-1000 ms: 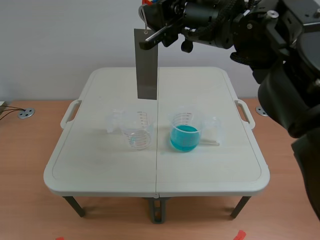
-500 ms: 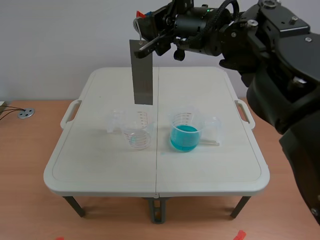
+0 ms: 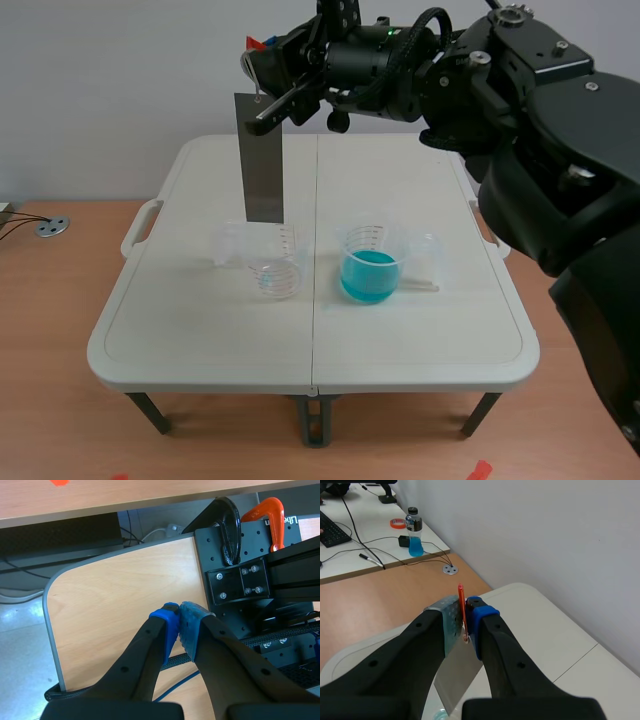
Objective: Hold the metal plate by the orange handle, dip it into the blue solution, take it out and point at it, then put the plate back in the beaker on the left.
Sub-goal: 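Put the plate into the left beaker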
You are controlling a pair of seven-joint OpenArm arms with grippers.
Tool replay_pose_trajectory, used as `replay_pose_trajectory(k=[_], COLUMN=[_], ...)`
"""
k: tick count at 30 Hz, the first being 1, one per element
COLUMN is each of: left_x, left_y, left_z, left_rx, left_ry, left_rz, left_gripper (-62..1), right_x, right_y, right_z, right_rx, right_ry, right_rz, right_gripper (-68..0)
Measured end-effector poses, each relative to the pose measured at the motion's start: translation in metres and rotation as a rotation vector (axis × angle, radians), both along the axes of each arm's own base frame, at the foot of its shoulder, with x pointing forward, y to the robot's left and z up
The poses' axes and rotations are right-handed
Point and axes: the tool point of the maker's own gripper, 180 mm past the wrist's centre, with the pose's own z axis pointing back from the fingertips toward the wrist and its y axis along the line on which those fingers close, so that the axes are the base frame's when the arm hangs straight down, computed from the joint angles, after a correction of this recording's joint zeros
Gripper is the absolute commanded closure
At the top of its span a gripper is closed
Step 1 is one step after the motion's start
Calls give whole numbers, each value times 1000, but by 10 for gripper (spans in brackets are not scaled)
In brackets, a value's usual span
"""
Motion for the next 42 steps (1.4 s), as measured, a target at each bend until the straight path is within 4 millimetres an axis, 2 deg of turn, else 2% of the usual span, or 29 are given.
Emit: replay_pose_trajectory(k=[12, 15, 19, 25, 29, 33, 38, 42], left_x=[0, -1, 2, 6, 6, 6, 6, 6], left_y=[0, 2, 3, 3, 4, 3, 3, 4], left_z=[0, -9, -17, -18, -18, -18, -18, -18], left_rx=[1, 13, 23, 23, 24, 23, 23, 24], left_ry=[1, 45, 73, 67, 68, 68, 68, 68], left_rz=[0, -6, -8, -8, -8, -8, -8, -8], left_gripper=[-31, -31, -31, -31, -31, -31, -31, -31], right_x=[0, 1, 4, 7, -2, -9, -9, -13], right_y=[0, -1, -3, -5, 8, 17, 15, 12], right_z=[0, -4, -16, -38, -52, -57, -68, -85], right_rx=[1, 0, 8, -15, -41, -33, -17, -20], right_ry=[-1, 9, 40, 95, 122, 130, 156, 199], right_rz=[0, -2, -10, -17, 21, 53, 46, 38], right_gripper=[-13, -13, -13, -13, -13, -13, -13, -13])
